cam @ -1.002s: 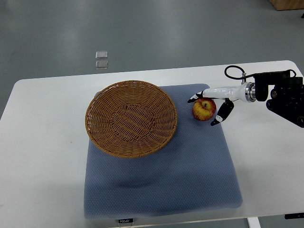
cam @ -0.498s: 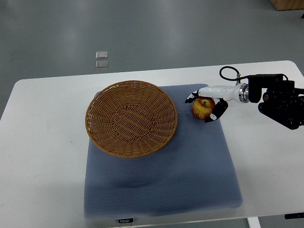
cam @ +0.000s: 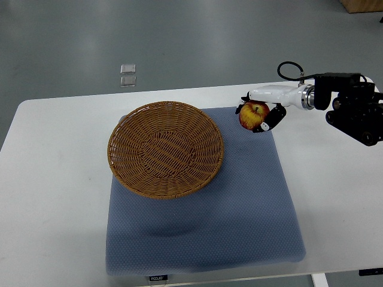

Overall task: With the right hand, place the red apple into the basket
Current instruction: 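Carry the apple with the right hand over the wicker basket and lower it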

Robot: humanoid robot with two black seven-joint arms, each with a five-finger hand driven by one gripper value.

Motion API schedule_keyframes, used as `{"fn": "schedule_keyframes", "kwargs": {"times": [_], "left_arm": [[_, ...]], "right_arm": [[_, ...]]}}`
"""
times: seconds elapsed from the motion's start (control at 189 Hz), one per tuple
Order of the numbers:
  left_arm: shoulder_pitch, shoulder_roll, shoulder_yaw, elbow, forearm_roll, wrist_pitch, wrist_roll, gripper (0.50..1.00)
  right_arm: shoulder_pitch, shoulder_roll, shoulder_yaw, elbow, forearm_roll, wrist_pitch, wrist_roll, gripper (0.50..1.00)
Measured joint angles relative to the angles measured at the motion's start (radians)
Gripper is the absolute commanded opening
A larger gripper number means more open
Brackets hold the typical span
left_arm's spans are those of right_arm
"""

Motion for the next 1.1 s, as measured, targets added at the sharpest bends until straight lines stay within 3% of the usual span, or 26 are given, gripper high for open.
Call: {"fn": "schedule_keyframes", "kwargs": {"times": [0.175, 0.705, 1.102], "left_arm": [[0.000, 0.000, 0.000, -0.002, 0.000, 0.000, 0.000, 1.000], [0.000, 0.000, -0.002, 0.004, 0.000, 0.000, 0.000, 1.000], [0.000, 0.000, 0.001, 0.003, 0.000, 0.000, 0.000, 1.000]], "right_arm": [[0.088, 0.020, 0.002, 0.010, 0.005, 0.009, 0.005, 0.590], [0.229, 0.355, -0.130, 0.002, 0.002, 0.026, 0.035, 0.641], [0.202, 0.376, -0.157, -0.003, -0.004, 0.019, 0.041, 0.711]]}}
